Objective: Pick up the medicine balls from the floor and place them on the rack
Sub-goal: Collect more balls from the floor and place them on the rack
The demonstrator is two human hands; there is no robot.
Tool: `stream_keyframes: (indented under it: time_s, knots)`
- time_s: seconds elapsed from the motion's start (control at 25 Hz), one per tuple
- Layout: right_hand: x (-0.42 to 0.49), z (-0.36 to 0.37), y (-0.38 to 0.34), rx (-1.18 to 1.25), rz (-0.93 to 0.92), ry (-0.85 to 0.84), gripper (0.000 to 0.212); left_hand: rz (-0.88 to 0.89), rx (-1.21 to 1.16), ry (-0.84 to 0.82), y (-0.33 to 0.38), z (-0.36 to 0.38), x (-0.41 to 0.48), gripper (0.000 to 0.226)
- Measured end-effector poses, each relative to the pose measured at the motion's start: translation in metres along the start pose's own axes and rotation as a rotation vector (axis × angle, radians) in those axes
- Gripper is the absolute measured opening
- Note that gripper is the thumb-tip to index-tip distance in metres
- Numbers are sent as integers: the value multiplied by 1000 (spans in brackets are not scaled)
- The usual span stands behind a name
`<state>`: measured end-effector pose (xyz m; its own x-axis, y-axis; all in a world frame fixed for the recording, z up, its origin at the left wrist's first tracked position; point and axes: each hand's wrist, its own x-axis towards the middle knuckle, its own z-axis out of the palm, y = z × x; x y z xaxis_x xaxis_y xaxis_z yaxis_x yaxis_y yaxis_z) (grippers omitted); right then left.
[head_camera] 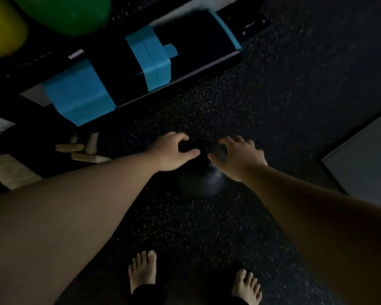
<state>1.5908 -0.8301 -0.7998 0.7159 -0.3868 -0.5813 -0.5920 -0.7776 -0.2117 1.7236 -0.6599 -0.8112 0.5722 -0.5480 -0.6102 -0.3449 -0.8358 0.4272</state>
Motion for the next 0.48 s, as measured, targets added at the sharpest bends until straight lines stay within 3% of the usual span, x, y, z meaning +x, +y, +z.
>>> stream_keyframes:
  time_s: [0.16, 0.36, 0.48]
  knots:
    - [65, 73, 13, 42, -17, 2, 92, -192, -200, 26, -57, 72, 57, 90]
    - [106, 119, 27, 337, 20, -30, 115, -459, -749, -23, -66, 121, 87, 114]
    - [109, 136, 26, 508, 16, 20, 114, -493, -851, 57, -62, 132, 90, 110]
